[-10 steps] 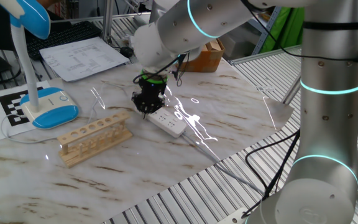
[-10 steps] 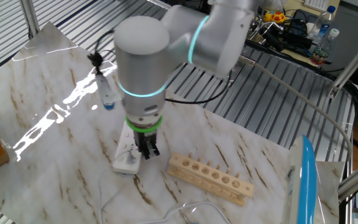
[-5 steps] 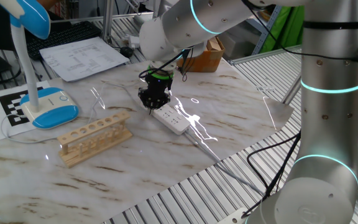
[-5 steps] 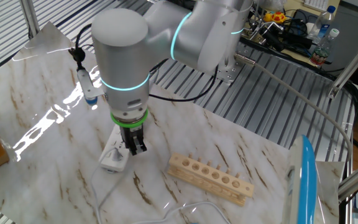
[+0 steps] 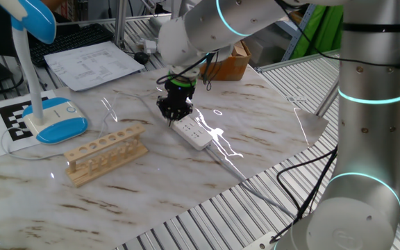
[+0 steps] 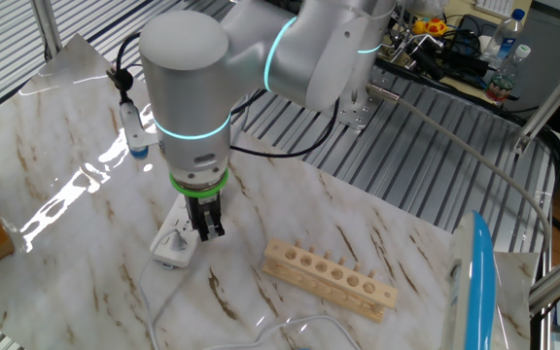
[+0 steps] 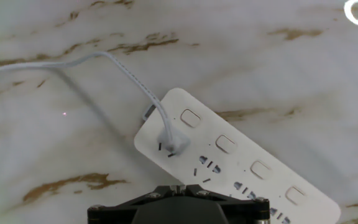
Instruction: Plug in the power cord of the desk lamp, turn on the socket, and light up the desk lamp
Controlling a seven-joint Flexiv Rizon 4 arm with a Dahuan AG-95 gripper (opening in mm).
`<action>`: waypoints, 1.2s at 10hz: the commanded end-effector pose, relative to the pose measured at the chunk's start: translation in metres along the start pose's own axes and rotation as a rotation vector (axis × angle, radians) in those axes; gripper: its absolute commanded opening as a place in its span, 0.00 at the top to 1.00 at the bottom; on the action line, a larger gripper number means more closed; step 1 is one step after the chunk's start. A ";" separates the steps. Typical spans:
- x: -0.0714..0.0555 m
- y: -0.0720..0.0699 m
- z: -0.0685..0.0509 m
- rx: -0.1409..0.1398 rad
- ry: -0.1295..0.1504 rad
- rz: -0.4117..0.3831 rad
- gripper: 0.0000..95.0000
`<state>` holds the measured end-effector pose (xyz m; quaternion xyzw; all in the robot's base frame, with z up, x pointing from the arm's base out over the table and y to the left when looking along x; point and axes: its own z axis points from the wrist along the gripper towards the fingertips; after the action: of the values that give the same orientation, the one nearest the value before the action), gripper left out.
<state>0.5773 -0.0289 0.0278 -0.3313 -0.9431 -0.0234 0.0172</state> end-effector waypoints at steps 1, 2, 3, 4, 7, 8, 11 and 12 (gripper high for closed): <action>0.000 -0.001 -0.007 -0.010 0.013 -0.081 1.00; 0.001 -0.003 -0.012 -0.009 0.018 -0.114 1.00; 0.001 -0.005 -0.016 -0.010 0.018 -0.178 1.00; 0.001 -0.006 -0.019 -0.011 0.017 -0.243 1.00; 0.000 -0.009 -0.030 -0.001 0.009 -0.415 1.00; -0.002 -0.010 -0.035 0.011 0.003 -0.481 1.00; -0.005 -0.013 -0.043 0.040 -0.010 -0.611 1.00; -0.007 -0.013 -0.043 0.044 -0.012 -0.633 1.00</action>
<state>0.5747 -0.0441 0.0662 -0.0564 -0.9982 -0.0118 0.0134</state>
